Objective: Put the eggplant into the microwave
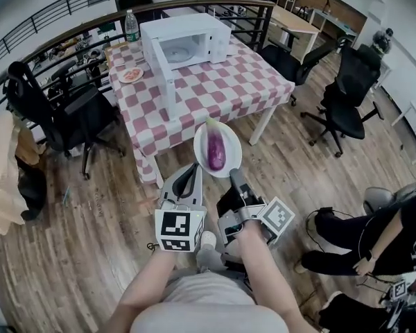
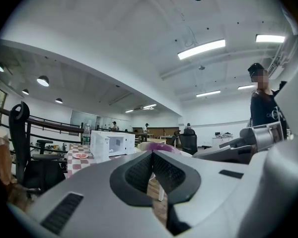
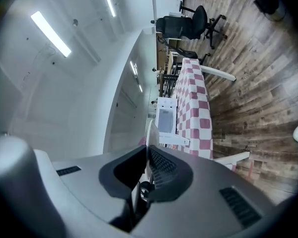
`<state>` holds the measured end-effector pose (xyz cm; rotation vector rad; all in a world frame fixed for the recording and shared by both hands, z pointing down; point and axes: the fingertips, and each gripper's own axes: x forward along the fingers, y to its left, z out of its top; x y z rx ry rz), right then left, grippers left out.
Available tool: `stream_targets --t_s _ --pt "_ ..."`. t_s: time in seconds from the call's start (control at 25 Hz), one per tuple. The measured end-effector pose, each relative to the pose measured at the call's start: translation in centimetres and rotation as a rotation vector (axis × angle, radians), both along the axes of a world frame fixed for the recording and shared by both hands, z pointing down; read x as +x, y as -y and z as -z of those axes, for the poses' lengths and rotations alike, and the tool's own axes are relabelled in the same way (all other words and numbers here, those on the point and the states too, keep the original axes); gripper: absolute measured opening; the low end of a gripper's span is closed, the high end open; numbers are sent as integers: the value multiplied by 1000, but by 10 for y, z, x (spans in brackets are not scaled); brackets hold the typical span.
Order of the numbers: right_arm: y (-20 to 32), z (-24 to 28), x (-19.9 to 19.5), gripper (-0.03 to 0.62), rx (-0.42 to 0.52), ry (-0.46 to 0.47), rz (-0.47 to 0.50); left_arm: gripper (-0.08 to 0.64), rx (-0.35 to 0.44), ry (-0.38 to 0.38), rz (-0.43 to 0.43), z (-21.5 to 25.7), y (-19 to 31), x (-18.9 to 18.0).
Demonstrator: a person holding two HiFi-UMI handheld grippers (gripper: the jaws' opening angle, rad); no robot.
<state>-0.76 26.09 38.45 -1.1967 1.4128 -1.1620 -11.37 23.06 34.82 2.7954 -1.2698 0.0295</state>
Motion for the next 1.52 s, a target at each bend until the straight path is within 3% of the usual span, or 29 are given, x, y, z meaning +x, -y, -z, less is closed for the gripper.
stream_targets --t_s 0.52,1.52 --pt "93 -1 54 35 11 45 79 3 -5 -4 86 3 83 45" --pt "248 -11 91 35 18 69 146 3 -36 -17 155 -19 228 84"
